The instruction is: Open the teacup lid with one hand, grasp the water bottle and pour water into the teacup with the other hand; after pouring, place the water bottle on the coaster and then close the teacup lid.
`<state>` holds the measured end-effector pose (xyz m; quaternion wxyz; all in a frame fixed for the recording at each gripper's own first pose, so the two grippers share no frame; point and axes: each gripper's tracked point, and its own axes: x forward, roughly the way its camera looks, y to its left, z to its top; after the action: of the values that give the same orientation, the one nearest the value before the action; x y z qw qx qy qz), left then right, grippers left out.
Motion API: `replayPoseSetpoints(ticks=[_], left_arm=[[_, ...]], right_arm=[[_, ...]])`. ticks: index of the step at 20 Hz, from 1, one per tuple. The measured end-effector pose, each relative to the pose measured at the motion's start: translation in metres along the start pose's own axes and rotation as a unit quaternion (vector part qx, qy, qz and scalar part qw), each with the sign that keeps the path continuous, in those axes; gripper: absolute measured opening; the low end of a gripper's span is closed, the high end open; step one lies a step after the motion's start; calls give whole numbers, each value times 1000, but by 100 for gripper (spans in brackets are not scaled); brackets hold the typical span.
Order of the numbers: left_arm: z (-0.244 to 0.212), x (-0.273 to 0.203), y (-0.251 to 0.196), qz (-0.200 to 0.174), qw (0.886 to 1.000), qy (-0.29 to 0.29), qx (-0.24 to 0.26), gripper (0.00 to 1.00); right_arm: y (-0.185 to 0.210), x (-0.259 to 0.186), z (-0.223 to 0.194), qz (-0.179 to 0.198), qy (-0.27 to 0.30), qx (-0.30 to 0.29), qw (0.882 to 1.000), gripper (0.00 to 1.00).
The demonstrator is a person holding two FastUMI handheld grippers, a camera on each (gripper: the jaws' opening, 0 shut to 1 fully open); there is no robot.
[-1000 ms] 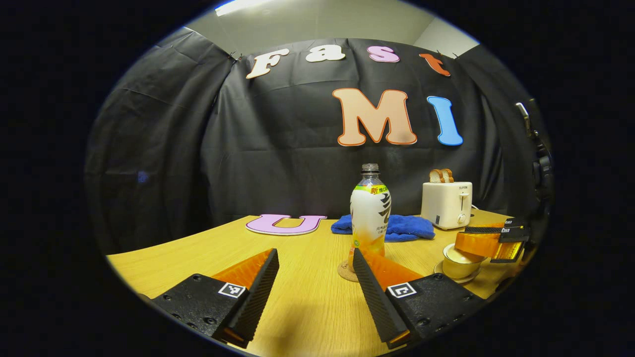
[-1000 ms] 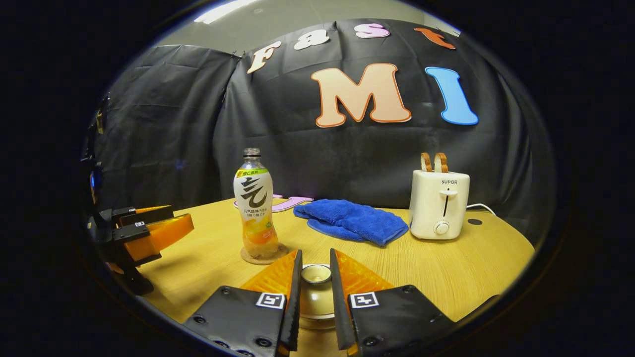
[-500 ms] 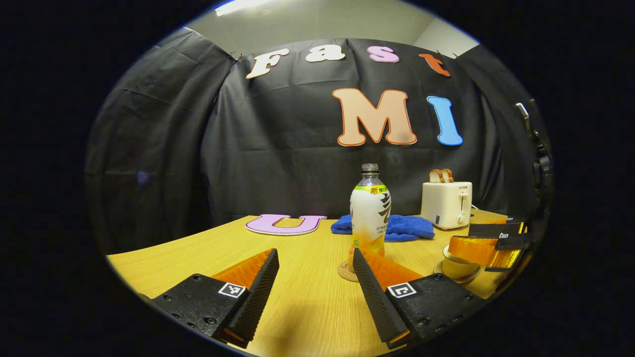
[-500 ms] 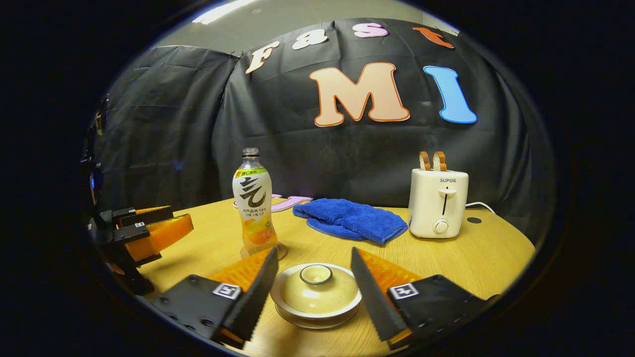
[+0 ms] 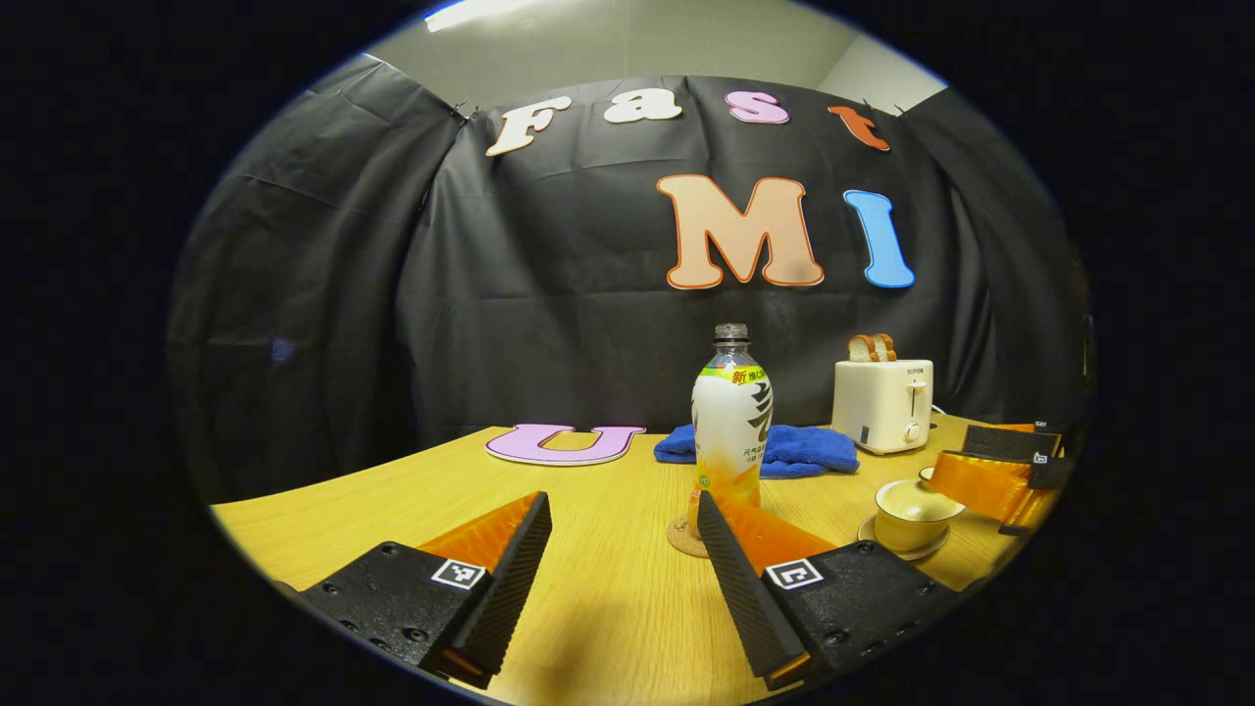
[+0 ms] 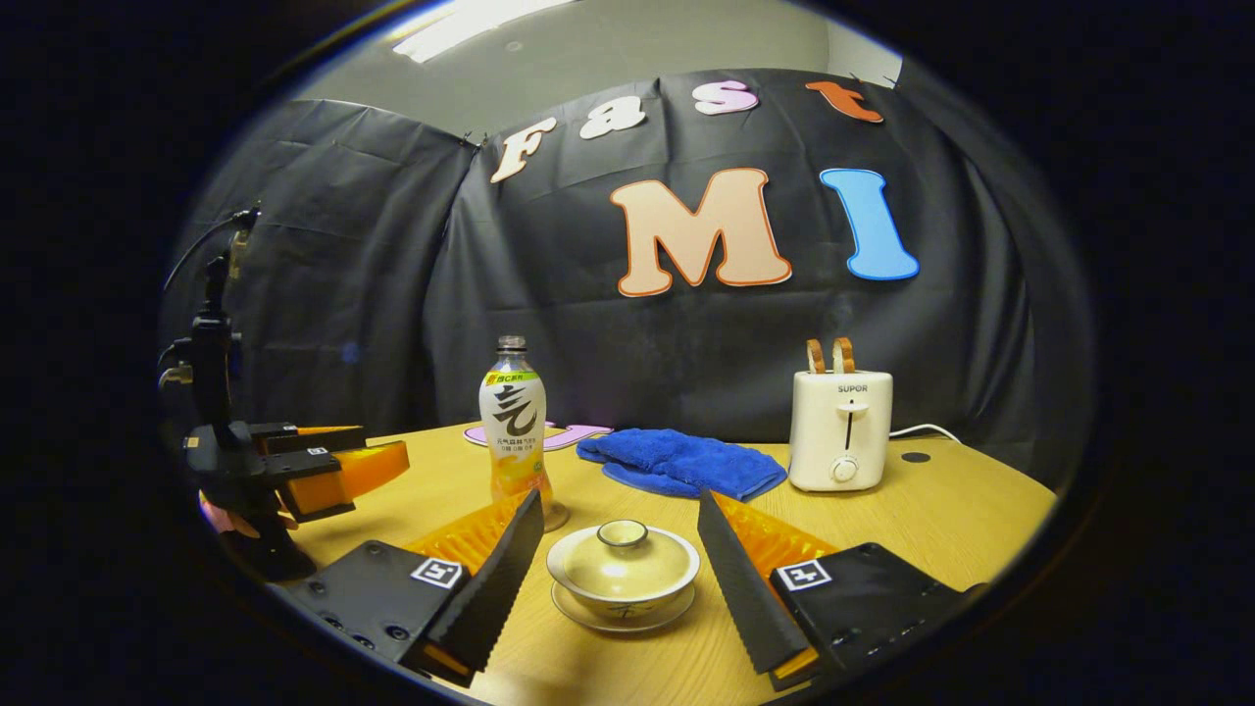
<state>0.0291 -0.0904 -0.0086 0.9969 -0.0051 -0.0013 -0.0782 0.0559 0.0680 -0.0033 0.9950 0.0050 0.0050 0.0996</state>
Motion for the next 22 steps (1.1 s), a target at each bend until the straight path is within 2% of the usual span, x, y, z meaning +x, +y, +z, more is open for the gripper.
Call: replayPoseSetpoints(ticks=[1, 2, 3, 4, 5, 6, 7, 8, 9, 10, 11, 15, 18, 20, 21, 22], left_arm=[[0, 1, 0, 0, 1000, 0, 0, 88], [1, 1, -1, 0, 1000, 0, 0, 88], [0, 0, 0, 0, 1000, 0, 0, 88], [0, 1, 0, 0, 1000, 0, 0, 88], [0, 0, 0, 0, 1000, 0, 0, 88], [0, 0, 0, 0, 1000, 0, 0, 88], [0, 0, 0, 1, 1000, 0, 0, 88], [0, 1, 1, 3, 1000, -1, 0, 88], [0, 1, 1, 3, 1000, 0, 0, 88], [0, 0, 1, 4, 1000, -1, 0, 88], [0, 0, 3, 5, 1000, -1, 1, 88], [1, 0, 4, 9, 1000, -1, 1, 88], [0, 0, 4, 10, 1000, -1, 1, 88], [0, 0, 4, 10, 1000, -1, 1, 88], [-1, 1, 4, 10, 1000, -1, 1, 88], [-1, 1, 3, 10, 1000, -1, 1, 88]], right_arm=[[-4, -5, 0, -7, 0, 0, 1000, 94], [-10, -10, 1, -14, -1, -1, 1000, 100], [-15, -14, 2, -22, -2, -1, 1000, 94], [-20, -19, 3, -31, -3, -1, 1000, 94], [-26, -24, 3, -43, -3, -2, 999, 99], [-34, -29, 4, -57, -4, -2, 998, 96], [-47, -35, 5, -81, -6, -3, 997, 94], [-56, -40, 5, -101, -6, -4, 995, 98], [-67, -42, 6, -122, -7, -4, 993, 94], [-76, -45, 6, -143, -8, -5, 990, 99], [-86, -48, 7, -170, -8, -7, 985, 98], [-106, -55, 8, -228, -11, -9, 974, 98], [-110, -57, 7, -240, -11, -9, 971, 100], [-110, -58, 8, -239, -11, -9, 971, 98], [-110, -57, 8, -239, -11, -9, 971, 94], [-111, -57, 7, -239, -11, -9, 971, 99]])
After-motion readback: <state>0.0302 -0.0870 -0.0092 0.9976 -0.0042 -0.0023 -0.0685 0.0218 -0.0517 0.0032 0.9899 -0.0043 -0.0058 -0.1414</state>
